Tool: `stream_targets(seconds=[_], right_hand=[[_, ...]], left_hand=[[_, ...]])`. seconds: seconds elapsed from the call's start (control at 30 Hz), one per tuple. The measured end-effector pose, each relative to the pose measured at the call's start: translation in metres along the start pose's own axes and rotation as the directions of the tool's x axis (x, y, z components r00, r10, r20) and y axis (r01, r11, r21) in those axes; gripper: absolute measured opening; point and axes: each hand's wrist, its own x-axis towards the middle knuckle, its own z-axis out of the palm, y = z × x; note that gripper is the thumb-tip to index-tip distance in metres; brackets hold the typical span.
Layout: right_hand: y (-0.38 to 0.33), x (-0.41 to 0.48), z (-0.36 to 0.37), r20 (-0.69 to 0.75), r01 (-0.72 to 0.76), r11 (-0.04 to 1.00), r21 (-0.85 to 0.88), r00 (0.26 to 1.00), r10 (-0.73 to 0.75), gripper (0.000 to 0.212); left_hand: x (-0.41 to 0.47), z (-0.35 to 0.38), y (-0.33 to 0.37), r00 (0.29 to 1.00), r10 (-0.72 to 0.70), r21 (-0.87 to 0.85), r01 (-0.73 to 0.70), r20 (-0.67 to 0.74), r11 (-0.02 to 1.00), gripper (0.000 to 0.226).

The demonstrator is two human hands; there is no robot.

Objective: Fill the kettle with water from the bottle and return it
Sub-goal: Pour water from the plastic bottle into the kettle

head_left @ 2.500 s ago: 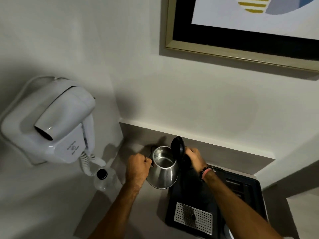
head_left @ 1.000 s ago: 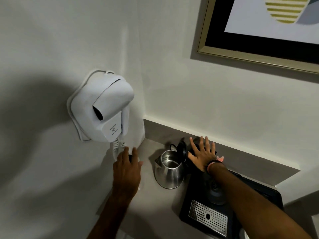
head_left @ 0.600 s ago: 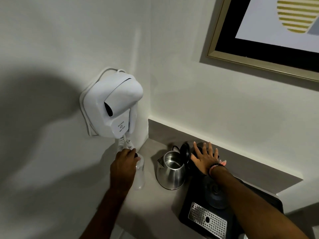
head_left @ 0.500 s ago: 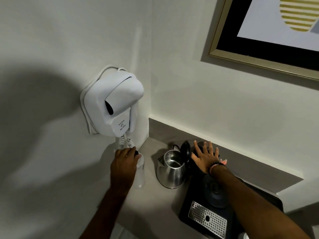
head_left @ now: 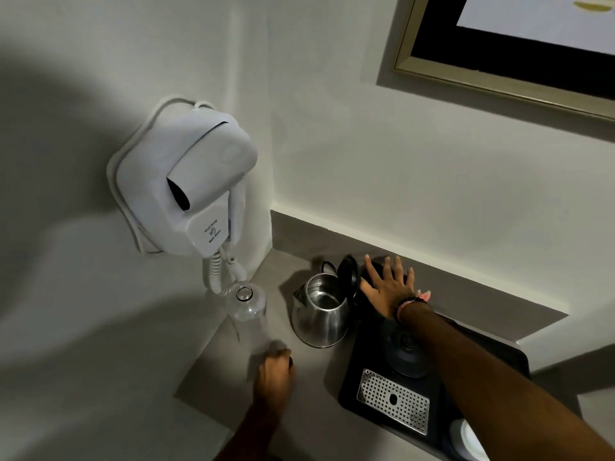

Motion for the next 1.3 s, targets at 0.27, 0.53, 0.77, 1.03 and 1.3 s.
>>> stream_targets(seconds=[0.27,0.53,0.77,1.03,1.3], right_hand=[[0.001,0.0,0.001,0.006,-0.006,1.0,0.005,1.0,0.006,0.087],[-0.001,-0.001,0.002,-0.011,-0.002,1.0,0.026,1.0,0.002,0.09],[-0.002,-0.005,0.0,-0.017,-0.017,0.996,0.092,1.0,0.019,0.102],[-0.006,-0.014,-0.008,0.007,-0.012,0.997,0.078,1.0,0.011,0.084],[-0.01,-0.024,-0.016,0.019,0.001,0.996,0.092,1.0,-0.003,0.072]], left_hand=[[-0.001,0.009,-0.011,0.999,0.05,-0.039,-0.05,0.001,0.998,0.007],[-0.001,-0.019,-0.046,0.784,-0.432,-0.523,0.164,-0.446,0.836,0.082],[0.038,-0.057,-0.027,0.837,-0.391,-0.632,0.071,-0.382,0.772,0.108],[0.036,-0.094,0.001,0.942,0.023,-0.402,-0.166,-0.336,0.9,0.086],[0.053,-0.133,0.04,0.997,0.055,-0.118,-0.049,0.046,0.992,0.099]])
